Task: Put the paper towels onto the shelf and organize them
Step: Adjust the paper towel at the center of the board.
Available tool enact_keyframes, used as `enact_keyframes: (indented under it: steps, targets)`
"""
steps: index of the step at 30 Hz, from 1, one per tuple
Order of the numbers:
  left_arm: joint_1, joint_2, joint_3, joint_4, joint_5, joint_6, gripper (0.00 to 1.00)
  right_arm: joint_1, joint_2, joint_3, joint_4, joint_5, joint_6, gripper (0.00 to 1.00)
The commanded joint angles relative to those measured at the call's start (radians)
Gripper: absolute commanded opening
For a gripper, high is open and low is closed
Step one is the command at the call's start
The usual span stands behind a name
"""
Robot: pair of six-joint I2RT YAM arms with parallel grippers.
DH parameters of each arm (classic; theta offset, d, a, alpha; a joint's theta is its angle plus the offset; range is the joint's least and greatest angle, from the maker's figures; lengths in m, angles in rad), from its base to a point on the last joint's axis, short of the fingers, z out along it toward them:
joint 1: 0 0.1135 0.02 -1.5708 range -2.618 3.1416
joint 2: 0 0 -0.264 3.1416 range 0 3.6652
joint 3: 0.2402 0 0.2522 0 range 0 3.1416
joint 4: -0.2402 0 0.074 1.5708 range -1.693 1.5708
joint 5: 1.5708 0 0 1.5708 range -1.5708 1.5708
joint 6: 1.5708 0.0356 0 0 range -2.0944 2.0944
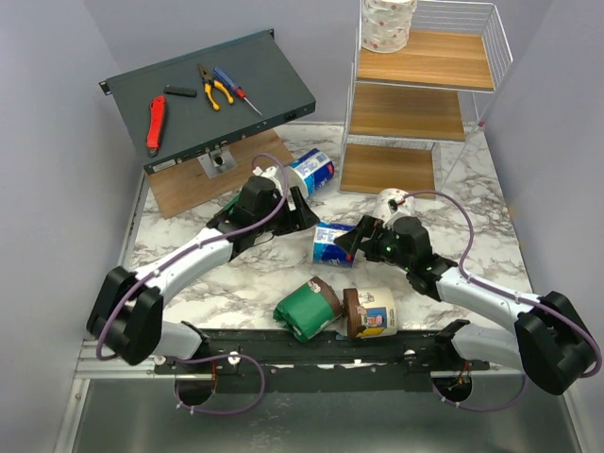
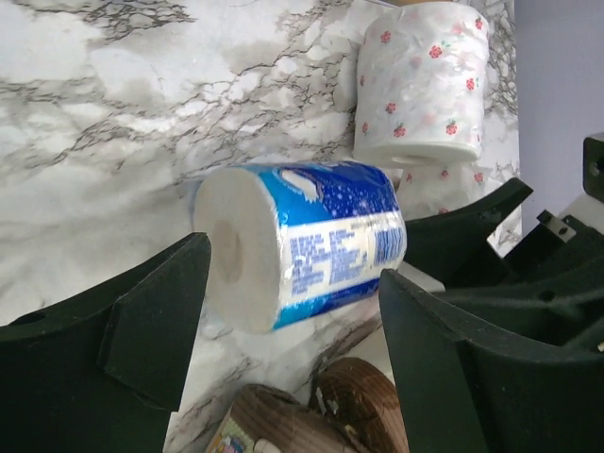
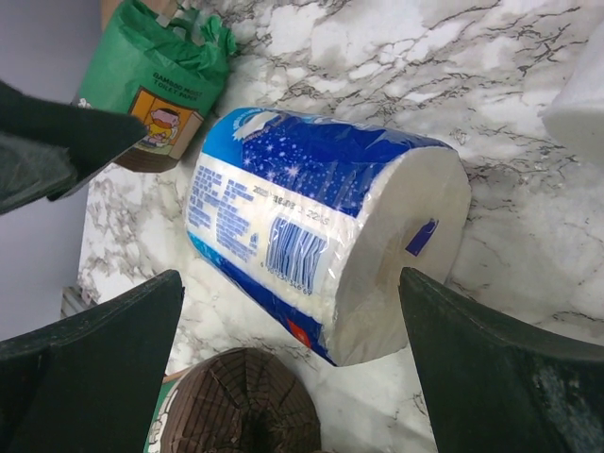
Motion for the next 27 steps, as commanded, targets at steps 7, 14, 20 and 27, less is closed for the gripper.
enact_keyframes:
  steps: [7, 14, 20, 27]
  targets:
    - [0.000, -0.236, -0.182, -0.016, -0.071, 0.005, 0.76, -0.014, 0.042, -0.040, 0.078, 0.022, 0.064, 1.00]
    - [-0.005, -0.157, -0.198, 0.039, 0.001, -0.027, 0.76, -0.014, 0.075, -0.046, 0.148, -0.006, 0.063, 1.00]
    - [-0.014, -0.094, -0.188, 0.055, 0.037, -0.028, 0.76, -0.015, 0.105, -0.062, 0.245, -0.043, 0.056, 0.96]
    - [-0.029, -0.051, -0.175, 0.055, 0.056, -0.024, 0.75, -0.015, 0.140, -0.086, 0.373, -0.120, 0.069, 0.85]
